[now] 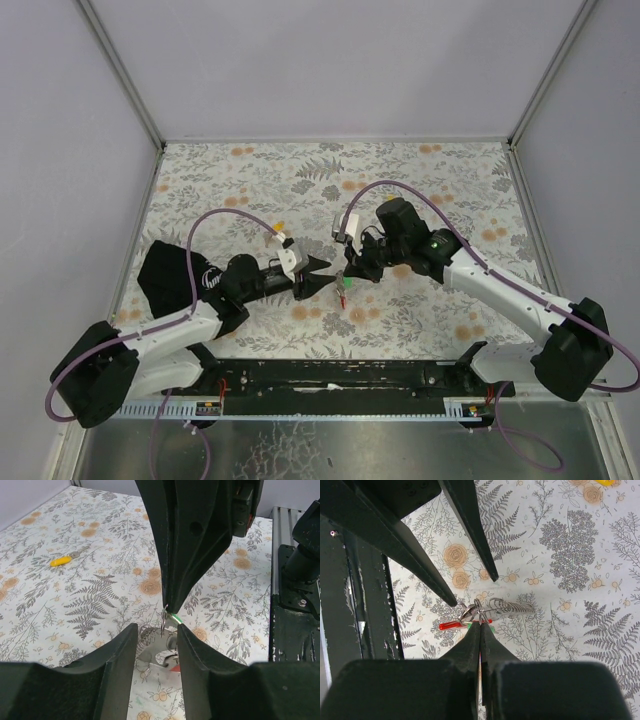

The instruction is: Put the keys on the keyring

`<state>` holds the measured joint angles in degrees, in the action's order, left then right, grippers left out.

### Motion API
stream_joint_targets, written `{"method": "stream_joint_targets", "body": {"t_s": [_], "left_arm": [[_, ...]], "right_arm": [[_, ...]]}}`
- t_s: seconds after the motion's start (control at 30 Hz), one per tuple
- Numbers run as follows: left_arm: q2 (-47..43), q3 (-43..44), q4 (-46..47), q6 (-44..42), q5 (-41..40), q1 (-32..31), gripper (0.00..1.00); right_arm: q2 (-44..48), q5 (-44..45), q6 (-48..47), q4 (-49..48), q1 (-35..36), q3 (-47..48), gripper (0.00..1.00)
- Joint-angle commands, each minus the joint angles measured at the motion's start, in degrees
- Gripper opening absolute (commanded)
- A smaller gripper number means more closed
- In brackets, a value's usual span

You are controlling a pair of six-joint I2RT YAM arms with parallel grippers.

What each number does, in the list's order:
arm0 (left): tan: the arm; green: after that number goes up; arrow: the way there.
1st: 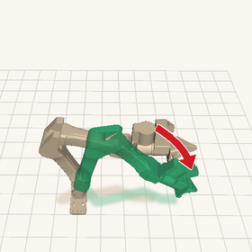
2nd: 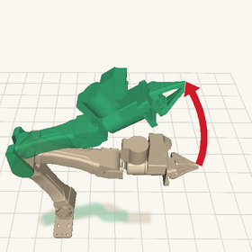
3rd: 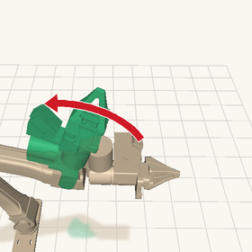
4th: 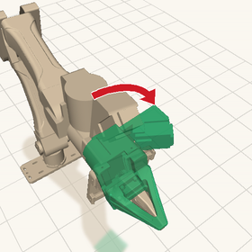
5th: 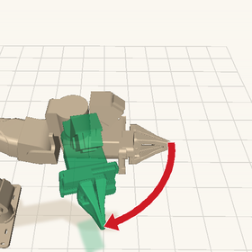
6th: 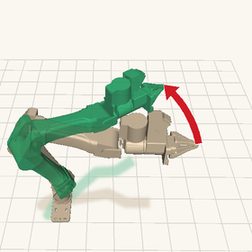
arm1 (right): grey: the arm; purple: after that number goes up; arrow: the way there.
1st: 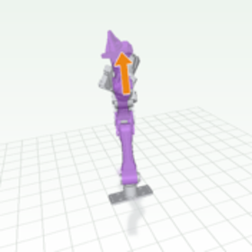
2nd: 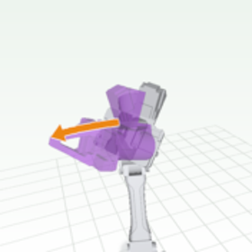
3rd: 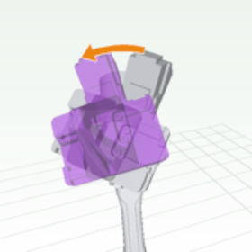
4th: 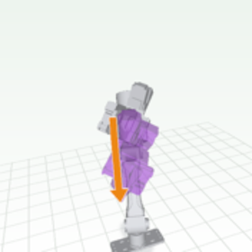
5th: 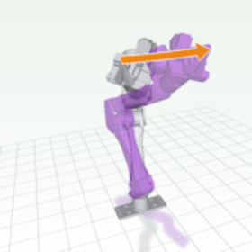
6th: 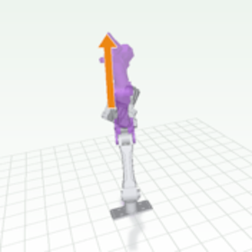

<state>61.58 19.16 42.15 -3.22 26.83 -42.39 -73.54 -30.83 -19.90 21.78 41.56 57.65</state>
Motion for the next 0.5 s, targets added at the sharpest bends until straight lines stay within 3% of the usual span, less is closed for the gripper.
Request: {"method": "stream_joint_targets", "body": {"t_s": [0.0, 0.3, 0.47], "left_arm": [[1.6, 2.6, -0.1, -1.0, 2.1, -0.3, 0.37], [4.8, 4.9, -2.0, -2.0, 4.8, -0.4, 0.33], [5.8, 6.0, -3.4, -2.6, 6.1, -0.4, 0.25]], "right_arm": [[0.5, -0.4, -1.4, 0.2, 0.2, 3.0, 0.0], [0.9, -0.4, -1.8, 0.4, 0.5, 3.1, 0.0], [0.9, -0.6, -1.9, 0.5, 0.5, 3.1, 0.0]]}}
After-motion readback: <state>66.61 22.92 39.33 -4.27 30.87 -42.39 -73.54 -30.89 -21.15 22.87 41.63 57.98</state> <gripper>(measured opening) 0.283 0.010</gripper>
